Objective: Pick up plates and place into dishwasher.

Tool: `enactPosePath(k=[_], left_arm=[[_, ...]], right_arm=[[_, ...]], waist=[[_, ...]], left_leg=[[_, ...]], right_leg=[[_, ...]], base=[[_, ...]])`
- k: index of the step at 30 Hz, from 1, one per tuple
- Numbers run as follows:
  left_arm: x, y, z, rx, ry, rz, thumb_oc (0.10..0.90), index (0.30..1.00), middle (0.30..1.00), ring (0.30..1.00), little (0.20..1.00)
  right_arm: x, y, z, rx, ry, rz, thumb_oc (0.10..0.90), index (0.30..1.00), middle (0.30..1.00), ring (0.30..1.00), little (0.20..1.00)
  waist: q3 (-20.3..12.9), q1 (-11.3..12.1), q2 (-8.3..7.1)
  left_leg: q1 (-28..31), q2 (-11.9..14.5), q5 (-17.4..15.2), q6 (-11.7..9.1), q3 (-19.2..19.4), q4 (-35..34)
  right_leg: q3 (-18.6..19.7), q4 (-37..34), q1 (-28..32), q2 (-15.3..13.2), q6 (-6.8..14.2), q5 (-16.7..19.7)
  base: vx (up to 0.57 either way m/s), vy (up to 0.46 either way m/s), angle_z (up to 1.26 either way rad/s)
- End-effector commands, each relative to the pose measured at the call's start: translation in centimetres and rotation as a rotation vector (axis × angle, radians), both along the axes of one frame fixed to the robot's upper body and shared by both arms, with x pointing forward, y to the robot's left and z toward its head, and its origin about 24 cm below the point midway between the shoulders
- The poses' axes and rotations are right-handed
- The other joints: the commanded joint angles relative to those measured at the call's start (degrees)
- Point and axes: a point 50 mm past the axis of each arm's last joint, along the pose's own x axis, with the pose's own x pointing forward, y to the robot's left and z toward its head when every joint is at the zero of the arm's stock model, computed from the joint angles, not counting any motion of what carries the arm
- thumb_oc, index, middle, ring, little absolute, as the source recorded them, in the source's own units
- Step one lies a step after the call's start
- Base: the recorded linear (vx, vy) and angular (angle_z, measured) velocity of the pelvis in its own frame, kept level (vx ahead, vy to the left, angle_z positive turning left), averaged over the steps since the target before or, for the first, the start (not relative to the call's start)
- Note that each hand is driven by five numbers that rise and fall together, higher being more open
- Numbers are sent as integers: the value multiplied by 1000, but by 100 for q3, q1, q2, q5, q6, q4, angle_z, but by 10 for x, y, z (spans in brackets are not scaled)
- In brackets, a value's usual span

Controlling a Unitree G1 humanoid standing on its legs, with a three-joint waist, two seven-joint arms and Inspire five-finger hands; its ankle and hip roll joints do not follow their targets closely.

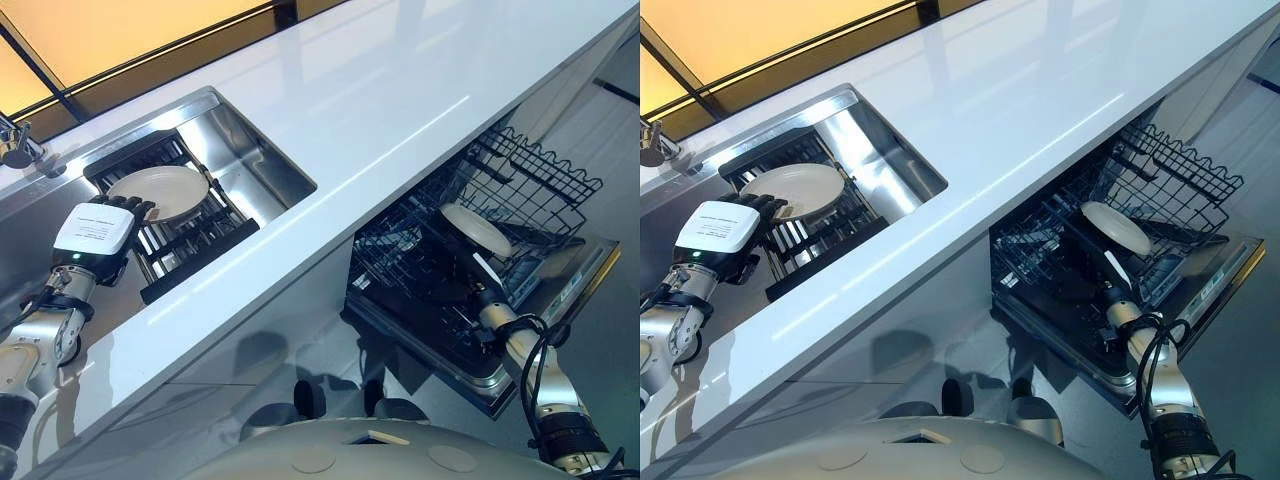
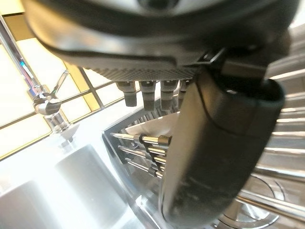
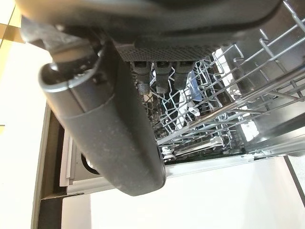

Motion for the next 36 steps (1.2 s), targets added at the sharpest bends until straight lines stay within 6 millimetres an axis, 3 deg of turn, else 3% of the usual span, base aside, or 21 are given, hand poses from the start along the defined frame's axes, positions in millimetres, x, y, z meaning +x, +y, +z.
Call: enactPosePath(k=[1,5,8,9,10,15,25,36], left_arm=[[31,8,61,-80,-426,35,800,900,900,900,900],[40,-7,65,-147,-514,-8,800,900,900,900,900],[45,-17,70,-186,-558,-30,745,853,853,853,845],[46,-19,72,-208,-575,-34,748,855,855,855,848],[47,-20,74,-231,-587,-37,800,900,900,900,900],[51,-23,79,-305,-582,-21,800,900,900,900,900],[45,-23,97,-290,-535,-21,800,900,900,900,900],[26,8,114,-191,-487,116,800,900,900,900,900]], right_arm=[[35,4,45,-45,-210,86,800,900,900,900,900],[35,11,40,-36,-201,90,800,900,900,900,900],[36,15,38,-33,-197,91,800,900,900,900,900],[36,16,37,-31,-197,93,800,900,900,900,900],[35,16,37,-29,-196,95,800,900,900,900,900],[34,19,35,-24,-189,95,800,900,900,900,900],[30,19,36,-15,-197,69,800,900,900,900,900],[28,14,39,-5,-213,24,800,900,900,900,900]], waist=[[-80,-56,112],[-88,-74,100],[-85,-82,97],[-88,-90,94],[-92,-100,92],[-101,-123,92],[-98,-110,131],[-155,-12,160]], left_leg=[[70,-259,-704,113,-100,45],[69,-261,-705,118,-120,38],[79,-261,-714,121,-129,32],[81,-261,-716,122,-127,29],[87,-261,-720,124,-123,27],[98,-252,-734,134,-91,27],[124,-254,-747,133,-88,40],[131,-263,-746,121,-113,31]], right_leg=[[-249,745,-233,309,201,-835],[-233,788,-258,315,192,-855],[-225,807,-264,313,193,-864],[-219,807,-265,313,194,-864],[-212,809,-266,314,196,-864],[-178,825,-276,316,204,-875],[-162,819,-244,329,214,-884],[-191,721,-184,331,219,-859]], base=[[0,0,0],[0,0,0],[0,0,0],[0,0,0],[0,0,0],[0,0,0],[-7,-6,-3],[0,0,0]])
